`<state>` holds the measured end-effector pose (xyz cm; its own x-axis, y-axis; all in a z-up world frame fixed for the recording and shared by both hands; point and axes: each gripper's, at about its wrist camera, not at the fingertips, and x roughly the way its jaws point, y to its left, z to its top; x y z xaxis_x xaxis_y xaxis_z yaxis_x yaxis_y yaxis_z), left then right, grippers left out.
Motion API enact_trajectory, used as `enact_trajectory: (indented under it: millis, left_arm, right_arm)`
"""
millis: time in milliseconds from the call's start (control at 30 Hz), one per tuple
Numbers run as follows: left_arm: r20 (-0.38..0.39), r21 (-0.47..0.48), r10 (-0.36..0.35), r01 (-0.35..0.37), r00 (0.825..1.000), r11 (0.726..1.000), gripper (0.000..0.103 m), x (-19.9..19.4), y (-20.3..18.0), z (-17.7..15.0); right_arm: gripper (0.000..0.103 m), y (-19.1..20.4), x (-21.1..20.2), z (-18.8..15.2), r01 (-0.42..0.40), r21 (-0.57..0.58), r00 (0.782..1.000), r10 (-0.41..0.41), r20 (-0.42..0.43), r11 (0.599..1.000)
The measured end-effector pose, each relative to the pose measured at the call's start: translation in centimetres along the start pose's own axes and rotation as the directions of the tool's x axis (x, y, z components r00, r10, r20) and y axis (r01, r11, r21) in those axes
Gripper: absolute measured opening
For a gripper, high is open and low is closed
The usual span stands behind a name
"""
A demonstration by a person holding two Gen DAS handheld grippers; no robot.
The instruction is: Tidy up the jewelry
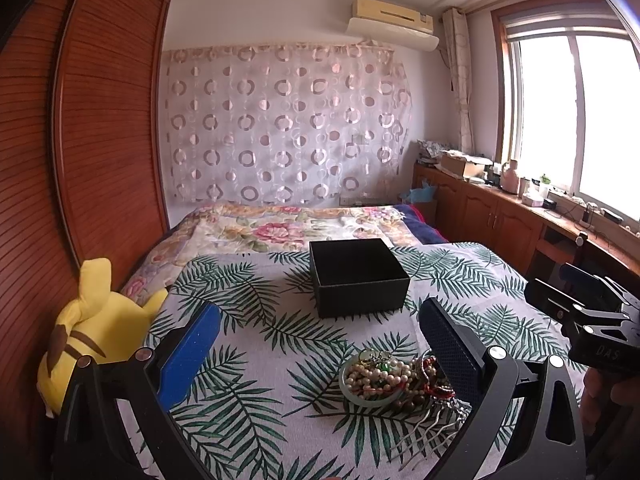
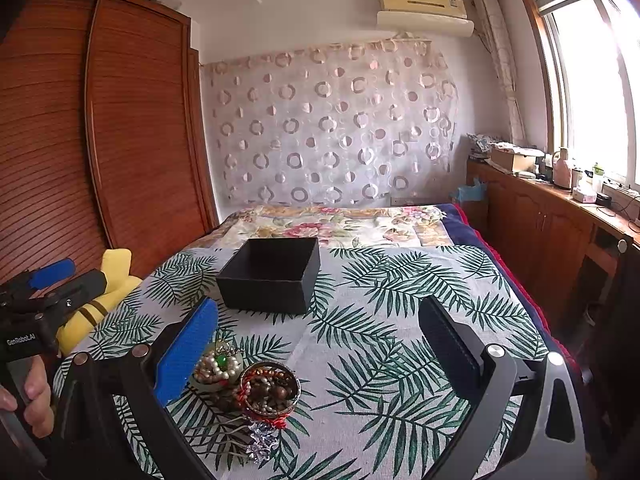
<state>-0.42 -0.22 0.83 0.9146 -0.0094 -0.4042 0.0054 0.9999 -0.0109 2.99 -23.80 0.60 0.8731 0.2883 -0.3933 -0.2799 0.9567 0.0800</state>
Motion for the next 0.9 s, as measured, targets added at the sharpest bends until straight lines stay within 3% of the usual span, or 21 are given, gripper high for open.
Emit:
enact_trajectory:
  millis: [900]
  left_arm:
    - [0.005, -0.003, -0.003, 0.003, 1.0, 1.0, 0.097, -0.15, 0.22, -0.23]
  right_arm:
    - [0.101, -0.03, -0.03, 0.0, 0.001, 0.0, 1.0, -0.001, 0.001, 1.0]
